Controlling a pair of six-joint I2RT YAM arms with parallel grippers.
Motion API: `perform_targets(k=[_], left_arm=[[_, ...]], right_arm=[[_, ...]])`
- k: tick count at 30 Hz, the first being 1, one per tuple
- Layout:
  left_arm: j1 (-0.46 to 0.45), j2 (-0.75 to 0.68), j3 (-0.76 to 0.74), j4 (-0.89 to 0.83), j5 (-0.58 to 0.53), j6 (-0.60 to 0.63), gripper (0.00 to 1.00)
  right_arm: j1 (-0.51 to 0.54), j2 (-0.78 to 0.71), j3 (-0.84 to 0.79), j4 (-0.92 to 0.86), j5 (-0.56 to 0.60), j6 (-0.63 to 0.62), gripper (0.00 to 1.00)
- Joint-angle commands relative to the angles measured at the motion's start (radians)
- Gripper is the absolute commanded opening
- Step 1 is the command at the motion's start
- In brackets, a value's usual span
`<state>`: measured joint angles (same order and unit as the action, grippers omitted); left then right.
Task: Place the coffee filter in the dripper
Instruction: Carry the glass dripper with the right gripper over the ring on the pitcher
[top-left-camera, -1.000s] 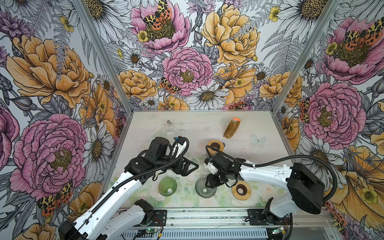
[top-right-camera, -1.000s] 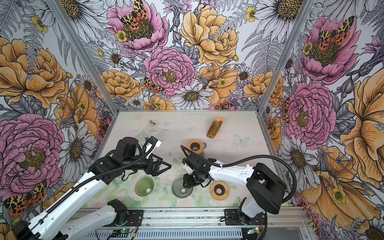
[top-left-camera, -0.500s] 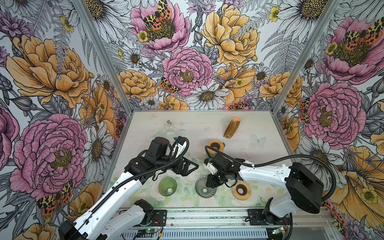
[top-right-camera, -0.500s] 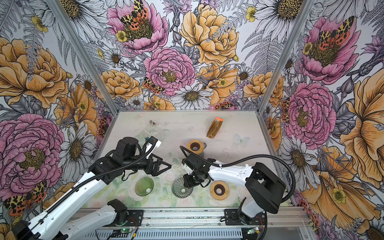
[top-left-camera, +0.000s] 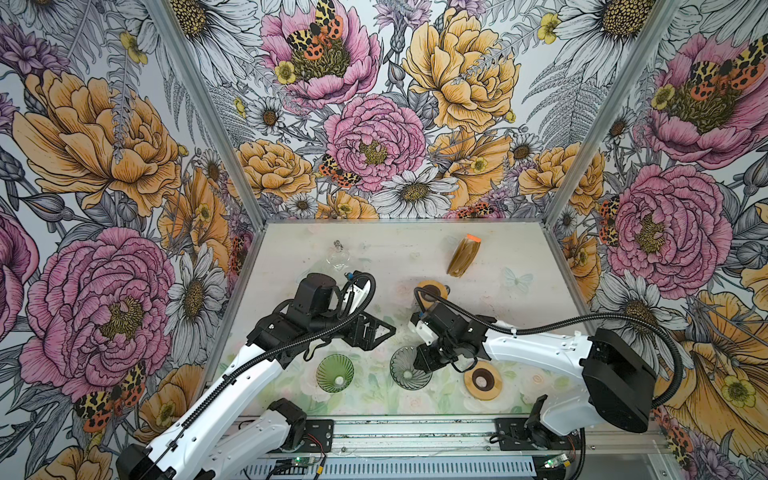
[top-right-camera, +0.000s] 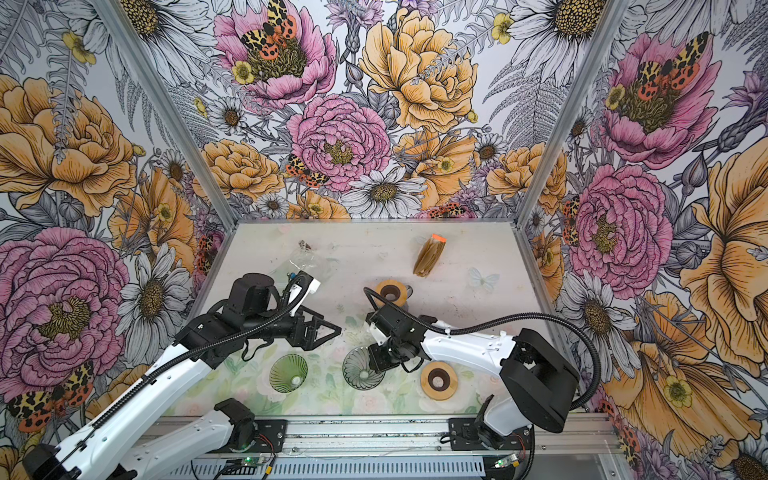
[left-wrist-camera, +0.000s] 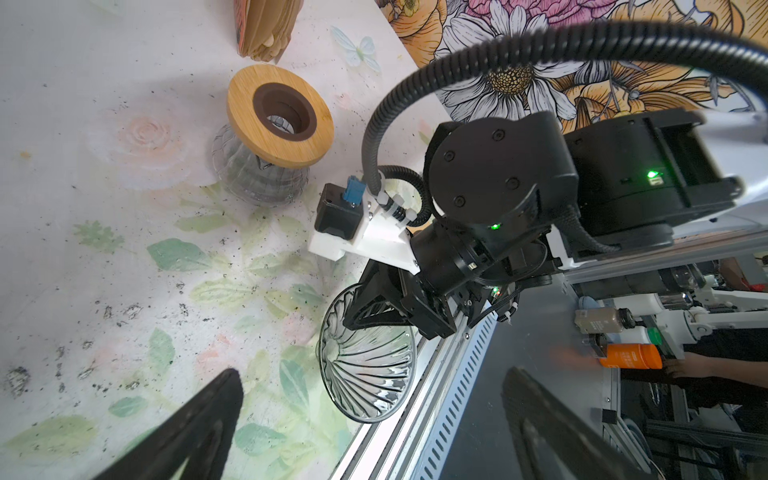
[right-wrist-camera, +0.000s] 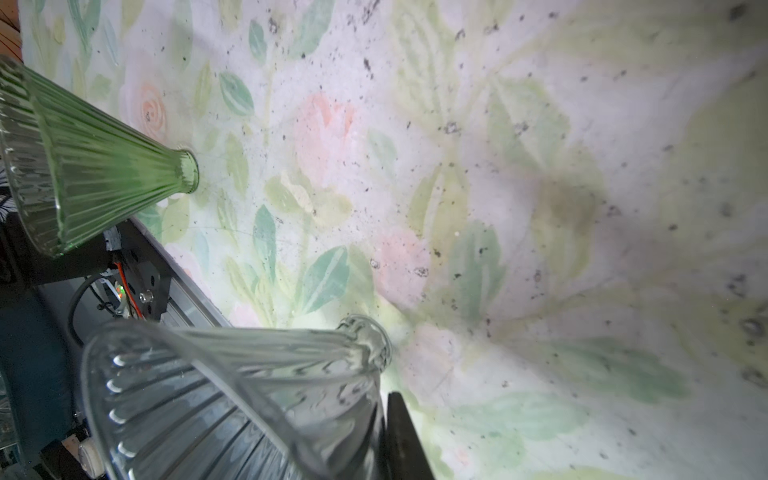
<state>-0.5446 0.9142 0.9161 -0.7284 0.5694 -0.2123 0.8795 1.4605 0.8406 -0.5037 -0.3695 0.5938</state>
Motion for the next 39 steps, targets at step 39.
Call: perform_targets(k=[39], left_arm=[[0.048, 0.28, 0.217, 0.262, -0.028, 0.124, 0.99]], right_arm=[[-0.518, 0.202, 0.712, -0.531, -0.107, -0.205, 0.12]])
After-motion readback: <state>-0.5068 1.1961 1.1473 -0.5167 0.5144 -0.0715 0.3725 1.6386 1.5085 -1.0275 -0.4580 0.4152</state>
